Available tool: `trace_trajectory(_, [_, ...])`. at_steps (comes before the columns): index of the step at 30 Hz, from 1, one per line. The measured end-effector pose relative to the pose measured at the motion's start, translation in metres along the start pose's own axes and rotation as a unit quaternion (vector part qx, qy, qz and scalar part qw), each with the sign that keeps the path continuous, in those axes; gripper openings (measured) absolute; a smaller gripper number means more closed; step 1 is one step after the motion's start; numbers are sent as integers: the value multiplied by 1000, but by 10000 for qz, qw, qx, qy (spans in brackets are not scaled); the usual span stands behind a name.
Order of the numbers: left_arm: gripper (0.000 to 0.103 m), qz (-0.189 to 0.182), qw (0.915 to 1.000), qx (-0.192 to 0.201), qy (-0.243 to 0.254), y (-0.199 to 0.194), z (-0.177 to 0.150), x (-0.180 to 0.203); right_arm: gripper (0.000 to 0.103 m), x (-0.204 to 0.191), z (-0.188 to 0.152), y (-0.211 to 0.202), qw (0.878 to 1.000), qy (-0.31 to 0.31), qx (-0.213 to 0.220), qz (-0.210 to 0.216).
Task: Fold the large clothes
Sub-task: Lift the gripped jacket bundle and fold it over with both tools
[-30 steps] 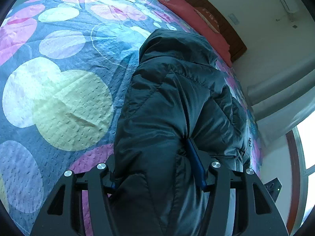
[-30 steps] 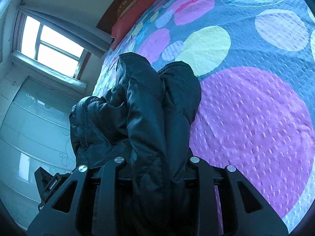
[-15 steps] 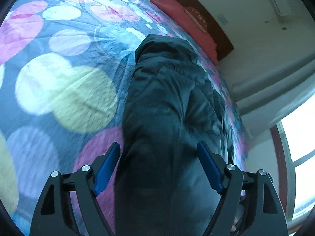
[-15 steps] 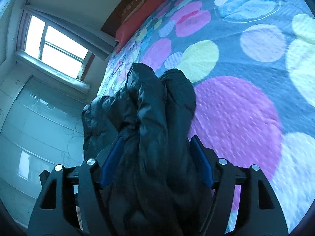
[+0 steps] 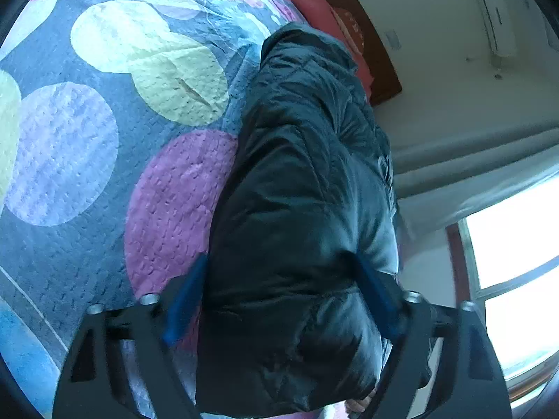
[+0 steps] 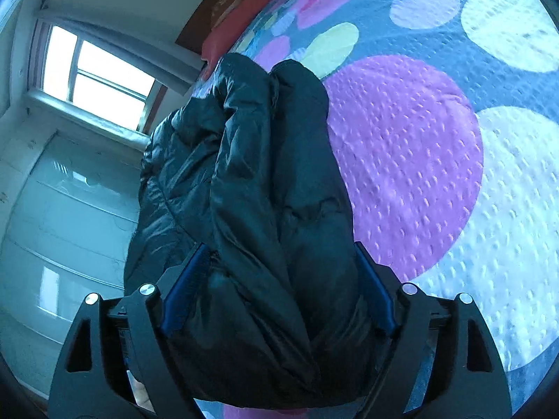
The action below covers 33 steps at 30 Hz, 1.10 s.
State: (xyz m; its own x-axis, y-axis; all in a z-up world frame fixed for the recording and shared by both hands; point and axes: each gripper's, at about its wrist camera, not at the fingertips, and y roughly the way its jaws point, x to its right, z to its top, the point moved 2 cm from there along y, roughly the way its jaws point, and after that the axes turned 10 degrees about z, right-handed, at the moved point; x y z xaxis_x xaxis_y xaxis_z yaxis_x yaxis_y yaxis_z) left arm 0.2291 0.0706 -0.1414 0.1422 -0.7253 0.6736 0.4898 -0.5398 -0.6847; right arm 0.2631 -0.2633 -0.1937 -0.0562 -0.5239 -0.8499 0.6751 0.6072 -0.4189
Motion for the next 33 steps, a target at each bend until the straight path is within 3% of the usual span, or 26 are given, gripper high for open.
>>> trace_trajectory(2, [65, 98, 9999, 37, 106, -1, 0, 7, 50, -2, -1, -2, 10000, 27, -12, 17])
trace_trajectory(5, [60, 226, 9993, 133, 248, -9, -3, 17, 36, -11, -3, -9, 9999, -115, -34, 3])
trace_trajectory(7, [59, 320, 9988, 188, 330, -14, -6, 22, 34, -13, -7, -14, 9999, -127, -41, -5])
trace_trajectory(15, [58, 402, 9982, 208, 385, -22, -14, 23, 33, -10, -35, -36, 9998, -113, -93, 114])
trace_trajectory(33, [58, 447, 9971, 350, 509, -15, -20, 15, 35, 12, -45, -45, 9996, -29, -29, 285])
